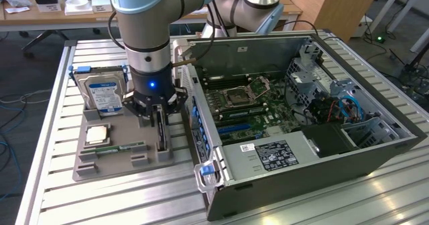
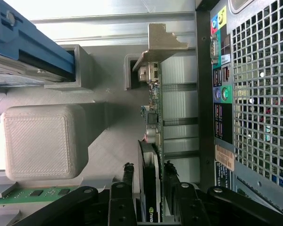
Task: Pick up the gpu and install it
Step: 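Pick up the gpu and move the gpu toward the slot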
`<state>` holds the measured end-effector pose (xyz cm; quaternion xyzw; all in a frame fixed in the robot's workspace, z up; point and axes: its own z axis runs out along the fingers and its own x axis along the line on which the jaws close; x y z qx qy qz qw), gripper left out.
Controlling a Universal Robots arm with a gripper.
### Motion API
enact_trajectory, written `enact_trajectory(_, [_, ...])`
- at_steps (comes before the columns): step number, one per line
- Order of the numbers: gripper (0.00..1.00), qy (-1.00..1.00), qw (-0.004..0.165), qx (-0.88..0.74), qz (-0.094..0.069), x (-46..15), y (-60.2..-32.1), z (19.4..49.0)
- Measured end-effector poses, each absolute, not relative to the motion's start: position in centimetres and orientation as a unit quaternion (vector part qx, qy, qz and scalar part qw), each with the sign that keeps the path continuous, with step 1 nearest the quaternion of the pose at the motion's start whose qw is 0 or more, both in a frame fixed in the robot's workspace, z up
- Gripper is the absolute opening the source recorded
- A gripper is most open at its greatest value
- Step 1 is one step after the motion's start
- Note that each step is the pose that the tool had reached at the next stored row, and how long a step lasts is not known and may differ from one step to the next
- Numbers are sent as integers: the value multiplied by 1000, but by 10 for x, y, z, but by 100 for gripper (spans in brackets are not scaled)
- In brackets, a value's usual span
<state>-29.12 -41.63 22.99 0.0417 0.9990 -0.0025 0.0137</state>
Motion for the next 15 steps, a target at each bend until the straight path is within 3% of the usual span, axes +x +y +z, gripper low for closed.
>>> enact_trajectory(15, [39, 999, 14, 42, -3, -291, -416, 230])
